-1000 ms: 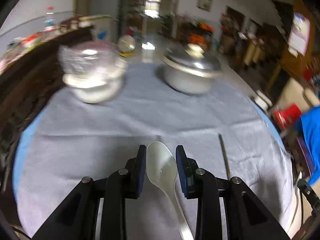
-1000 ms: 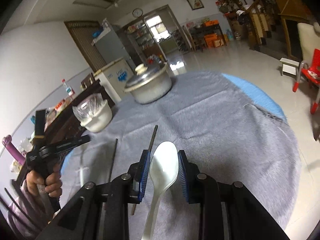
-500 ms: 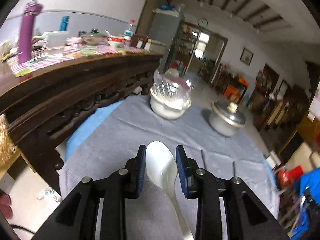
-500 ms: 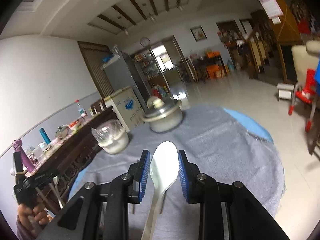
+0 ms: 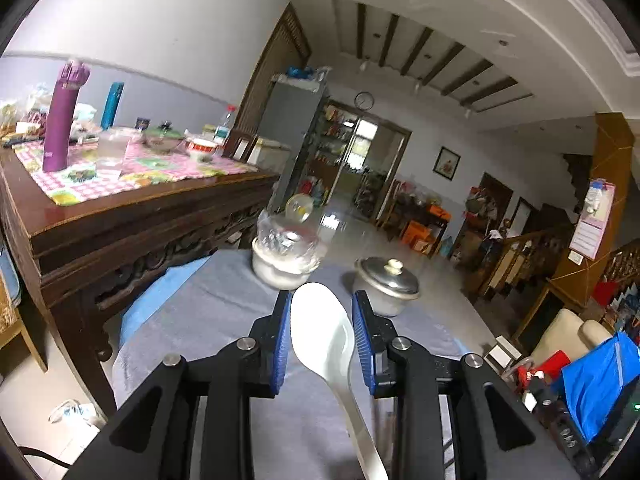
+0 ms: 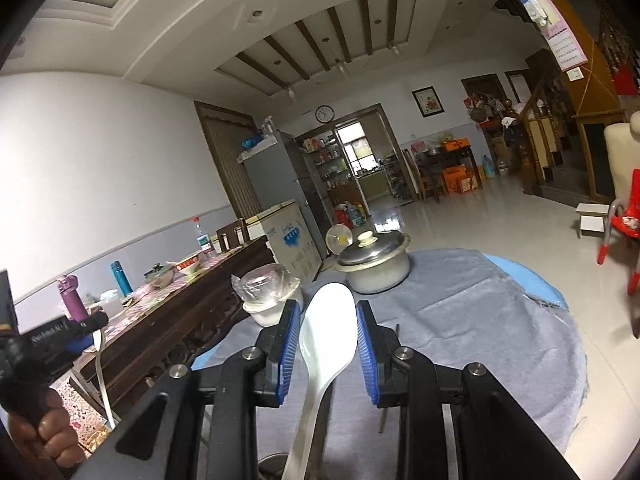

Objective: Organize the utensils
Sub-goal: 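Lift both held white spoons and carry them over the metal cup, then lower the spoons into the metal cup and open both grippers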

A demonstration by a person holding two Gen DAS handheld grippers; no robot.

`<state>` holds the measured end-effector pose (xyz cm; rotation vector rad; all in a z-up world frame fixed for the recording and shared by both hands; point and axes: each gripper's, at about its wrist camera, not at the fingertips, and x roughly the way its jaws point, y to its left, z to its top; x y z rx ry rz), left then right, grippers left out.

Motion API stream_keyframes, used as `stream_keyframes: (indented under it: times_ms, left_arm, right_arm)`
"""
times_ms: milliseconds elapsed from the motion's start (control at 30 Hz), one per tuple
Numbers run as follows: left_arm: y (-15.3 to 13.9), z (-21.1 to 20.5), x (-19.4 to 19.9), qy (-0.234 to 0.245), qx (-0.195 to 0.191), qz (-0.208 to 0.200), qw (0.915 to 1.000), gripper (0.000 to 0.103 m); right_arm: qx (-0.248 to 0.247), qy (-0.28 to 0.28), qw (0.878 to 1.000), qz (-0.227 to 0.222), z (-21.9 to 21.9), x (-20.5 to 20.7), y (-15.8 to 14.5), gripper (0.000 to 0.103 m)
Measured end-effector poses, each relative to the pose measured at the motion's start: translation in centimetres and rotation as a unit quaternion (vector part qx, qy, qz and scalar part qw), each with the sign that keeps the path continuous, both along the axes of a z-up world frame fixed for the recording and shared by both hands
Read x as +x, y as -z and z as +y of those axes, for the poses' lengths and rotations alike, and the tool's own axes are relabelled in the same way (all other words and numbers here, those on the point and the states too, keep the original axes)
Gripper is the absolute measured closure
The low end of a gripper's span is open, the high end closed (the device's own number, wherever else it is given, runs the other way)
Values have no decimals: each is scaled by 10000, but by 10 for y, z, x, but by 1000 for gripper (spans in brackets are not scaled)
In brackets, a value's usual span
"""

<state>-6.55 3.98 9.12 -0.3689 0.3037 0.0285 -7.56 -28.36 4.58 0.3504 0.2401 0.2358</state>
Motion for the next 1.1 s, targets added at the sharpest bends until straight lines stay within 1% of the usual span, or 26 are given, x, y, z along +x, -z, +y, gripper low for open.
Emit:
stream_keyframes:
  times_ms: [100,167,367,500,833,967,1100]
  left_arm:
    - [-5,-15,-8,42,193,-169,9997,72]
    - [-4,-21,-10,85,226,-198,9995,72]
    - [5,-35,-8,208,169,-107,9996,72]
    - [10,-45,-5,218,222,-80,9995,72]
    - [20,-64,7,165,496,-45,9986,72]
    - [20,-72,11,155,694,-118,9974,71]
    - [25,-76,15,145,736,-150,9971,71]
  right_arm:
    - [-108,-13,9999,-127,13,-3,0,72]
    - [-181,-12,9997,-190,20,-5,0,72]
    - [-378,77,9985,-389,35,-8,6,72]
    - [-372,145,9981,-472,38,-6,14,72]
    - [-525,430,9949,-742,53,0,40,72]
    - [-521,552,9937,-829,52,0,48,72]
    - [-619,669,9908,-999,54,-3,55,72]
